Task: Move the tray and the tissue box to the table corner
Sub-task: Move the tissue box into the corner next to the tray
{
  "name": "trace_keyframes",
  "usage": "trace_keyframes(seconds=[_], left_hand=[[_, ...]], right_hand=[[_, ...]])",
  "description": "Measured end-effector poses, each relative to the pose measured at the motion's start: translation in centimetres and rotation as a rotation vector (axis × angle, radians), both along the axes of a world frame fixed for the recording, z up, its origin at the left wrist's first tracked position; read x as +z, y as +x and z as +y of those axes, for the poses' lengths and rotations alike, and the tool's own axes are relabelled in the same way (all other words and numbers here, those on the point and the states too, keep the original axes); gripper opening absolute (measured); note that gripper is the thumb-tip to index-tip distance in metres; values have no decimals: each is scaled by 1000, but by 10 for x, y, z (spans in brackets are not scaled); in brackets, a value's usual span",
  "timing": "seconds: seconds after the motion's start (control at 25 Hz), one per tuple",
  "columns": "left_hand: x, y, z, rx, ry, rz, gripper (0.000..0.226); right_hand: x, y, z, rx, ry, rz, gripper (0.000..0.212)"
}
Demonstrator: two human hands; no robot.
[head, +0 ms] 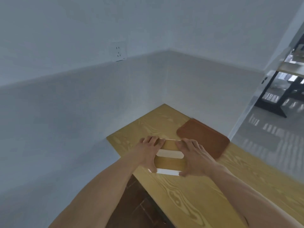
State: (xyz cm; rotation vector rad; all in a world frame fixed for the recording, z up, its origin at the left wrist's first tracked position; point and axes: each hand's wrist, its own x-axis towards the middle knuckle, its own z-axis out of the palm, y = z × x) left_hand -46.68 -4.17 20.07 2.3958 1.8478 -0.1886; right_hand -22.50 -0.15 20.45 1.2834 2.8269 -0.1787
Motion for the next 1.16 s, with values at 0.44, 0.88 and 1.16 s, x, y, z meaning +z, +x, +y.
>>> trace_keyframes(seconds=[0.44,0.88,1.16], left_hand=[[1,-130,2,142,-24,3,125],[-5,-146,161,-19,-138,93,122],[-28,-137,237,-159,-150,78,122]], right_hand=[[-14,-143,44,159,-10,-3,121],[-55,-157,163,-41,-87,96,122],[-66,-143,205,-161,-131,71,124]])
